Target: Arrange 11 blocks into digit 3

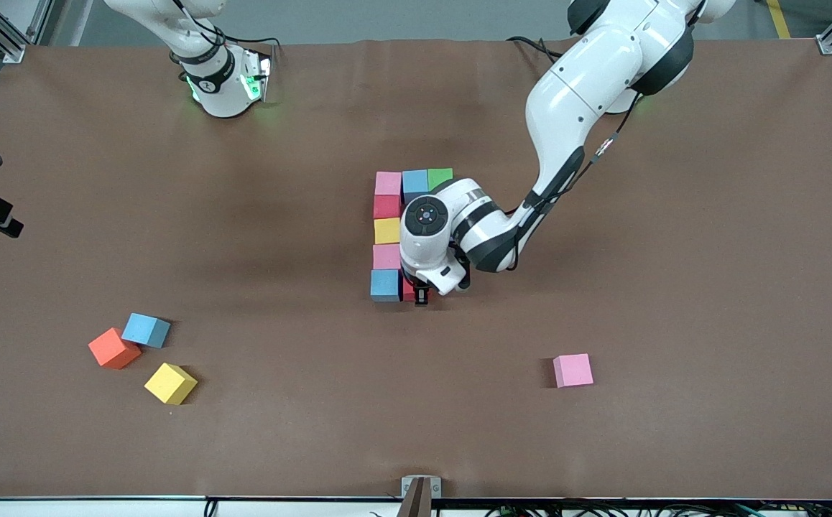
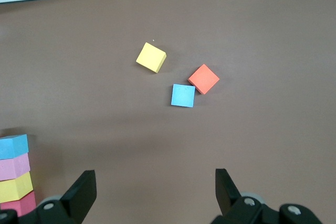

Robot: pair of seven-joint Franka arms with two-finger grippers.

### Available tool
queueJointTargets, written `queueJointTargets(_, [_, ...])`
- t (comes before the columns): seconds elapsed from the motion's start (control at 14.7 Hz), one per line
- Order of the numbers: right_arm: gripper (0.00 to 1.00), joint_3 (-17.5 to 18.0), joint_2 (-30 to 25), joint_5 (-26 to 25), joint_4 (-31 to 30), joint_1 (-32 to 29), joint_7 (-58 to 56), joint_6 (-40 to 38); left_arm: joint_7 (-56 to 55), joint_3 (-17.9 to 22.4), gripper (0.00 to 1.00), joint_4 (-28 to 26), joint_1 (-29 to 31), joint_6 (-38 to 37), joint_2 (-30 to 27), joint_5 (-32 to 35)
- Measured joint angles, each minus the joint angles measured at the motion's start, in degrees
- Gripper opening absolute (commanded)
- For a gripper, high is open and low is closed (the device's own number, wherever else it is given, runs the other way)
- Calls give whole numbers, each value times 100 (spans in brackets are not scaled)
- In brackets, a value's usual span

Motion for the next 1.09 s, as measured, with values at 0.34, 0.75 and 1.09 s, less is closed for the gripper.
queueJointTargets(0.34, [100,34,-160,-42,-371,48,-42,123,-33,253,10,80,-256,0,1,0])
queueJointTargets(0.75, [100,45,-313,-68,-563,79,-41,236,-33,266,81,86,-269,0,3,0])
queueJointTargets(1.09, [100,46,-312,-68,-586,81,-41,287,-19,298,100,87,-269,55,26,0])
